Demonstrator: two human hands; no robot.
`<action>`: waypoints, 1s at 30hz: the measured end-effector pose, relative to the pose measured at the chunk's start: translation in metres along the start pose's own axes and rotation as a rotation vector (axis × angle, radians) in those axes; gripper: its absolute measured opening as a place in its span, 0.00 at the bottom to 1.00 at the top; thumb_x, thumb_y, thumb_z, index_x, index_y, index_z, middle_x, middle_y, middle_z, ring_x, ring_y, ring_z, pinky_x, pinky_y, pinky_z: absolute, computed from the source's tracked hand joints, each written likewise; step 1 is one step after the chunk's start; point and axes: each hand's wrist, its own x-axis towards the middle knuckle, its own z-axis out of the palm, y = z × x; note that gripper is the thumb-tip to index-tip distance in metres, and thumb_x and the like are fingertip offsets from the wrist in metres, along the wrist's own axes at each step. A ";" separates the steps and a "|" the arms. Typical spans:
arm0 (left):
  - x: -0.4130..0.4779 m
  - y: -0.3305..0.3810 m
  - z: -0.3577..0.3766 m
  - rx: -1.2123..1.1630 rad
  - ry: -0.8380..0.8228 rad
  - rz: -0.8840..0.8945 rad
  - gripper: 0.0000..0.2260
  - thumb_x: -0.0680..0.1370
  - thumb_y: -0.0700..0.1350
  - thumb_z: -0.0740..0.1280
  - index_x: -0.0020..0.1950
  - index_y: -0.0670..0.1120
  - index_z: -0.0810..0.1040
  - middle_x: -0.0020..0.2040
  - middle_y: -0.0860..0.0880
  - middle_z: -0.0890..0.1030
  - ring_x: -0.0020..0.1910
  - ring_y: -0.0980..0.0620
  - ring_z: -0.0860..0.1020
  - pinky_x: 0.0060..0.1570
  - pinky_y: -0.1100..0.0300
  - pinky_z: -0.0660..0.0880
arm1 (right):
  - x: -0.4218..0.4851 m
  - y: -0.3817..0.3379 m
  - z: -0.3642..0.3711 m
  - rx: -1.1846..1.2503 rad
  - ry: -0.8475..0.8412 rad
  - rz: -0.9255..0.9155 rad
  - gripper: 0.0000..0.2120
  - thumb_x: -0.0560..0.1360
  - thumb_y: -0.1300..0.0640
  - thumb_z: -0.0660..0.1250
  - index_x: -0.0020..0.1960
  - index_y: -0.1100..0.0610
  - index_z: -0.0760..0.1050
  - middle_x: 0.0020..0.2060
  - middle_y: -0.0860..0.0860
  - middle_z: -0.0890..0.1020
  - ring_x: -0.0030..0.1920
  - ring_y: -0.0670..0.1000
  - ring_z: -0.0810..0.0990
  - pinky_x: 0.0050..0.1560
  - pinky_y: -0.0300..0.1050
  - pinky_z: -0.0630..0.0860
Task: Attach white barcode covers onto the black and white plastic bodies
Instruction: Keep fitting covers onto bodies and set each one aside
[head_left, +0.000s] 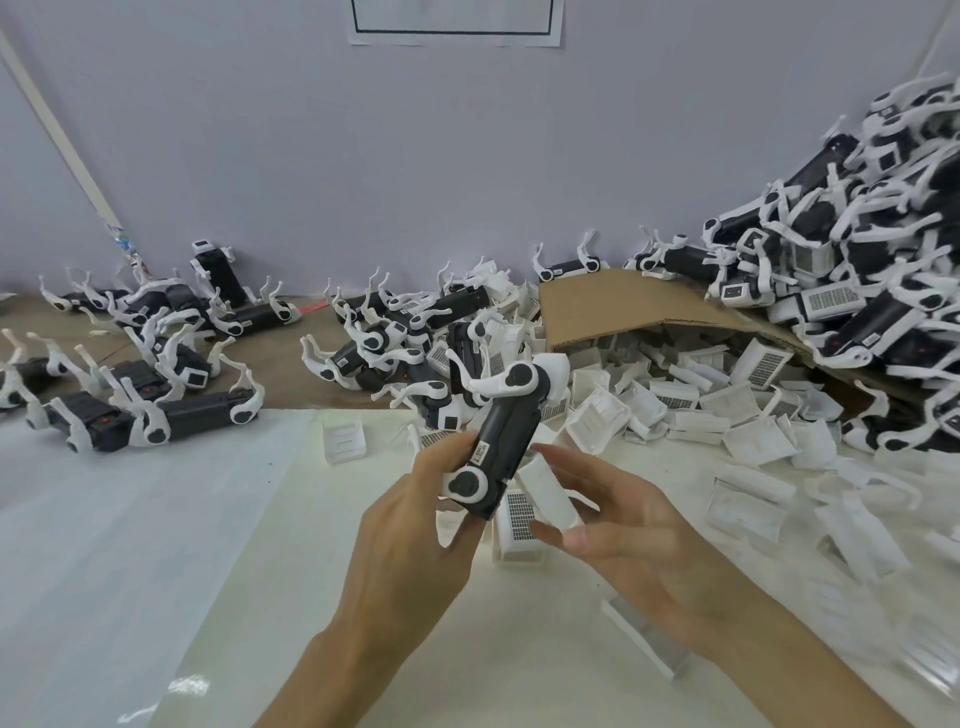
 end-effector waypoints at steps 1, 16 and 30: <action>0.000 0.000 0.001 0.015 0.007 0.012 0.35 0.64 0.33 0.81 0.64 0.52 0.70 0.51 0.61 0.80 0.47 0.54 0.78 0.43 0.68 0.73 | 0.000 0.000 0.002 -0.023 -0.009 0.006 0.30 0.64 0.71 0.70 0.66 0.60 0.78 0.62 0.64 0.78 0.60 0.60 0.79 0.66 0.54 0.76; 0.003 -0.007 -0.001 0.159 0.077 0.137 0.31 0.61 0.37 0.84 0.57 0.48 0.73 0.41 0.51 0.86 0.46 0.63 0.73 0.55 0.59 0.65 | 0.000 0.003 0.004 -0.069 0.005 0.037 0.29 0.59 0.67 0.73 0.60 0.58 0.80 0.57 0.60 0.82 0.54 0.57 0.81 0.52 0.43 0.79; 0.000 -0.001 0.002 0.153 -0.114 0.144 0.31 0.64 0.42 0.84 0.63 0.49 0.74 0.40 0.55 0.85 0.44 0.59 0.75 0.55 0.63 0.65 | 0.001 0.002 0.002 -0.041 0.191 -0.061 0.35 0.62 0.63 0.78 0.68 0.52 0.74 0.60 0.61 0.81 0.56 0.60 0.82 0.57 0.50 0.81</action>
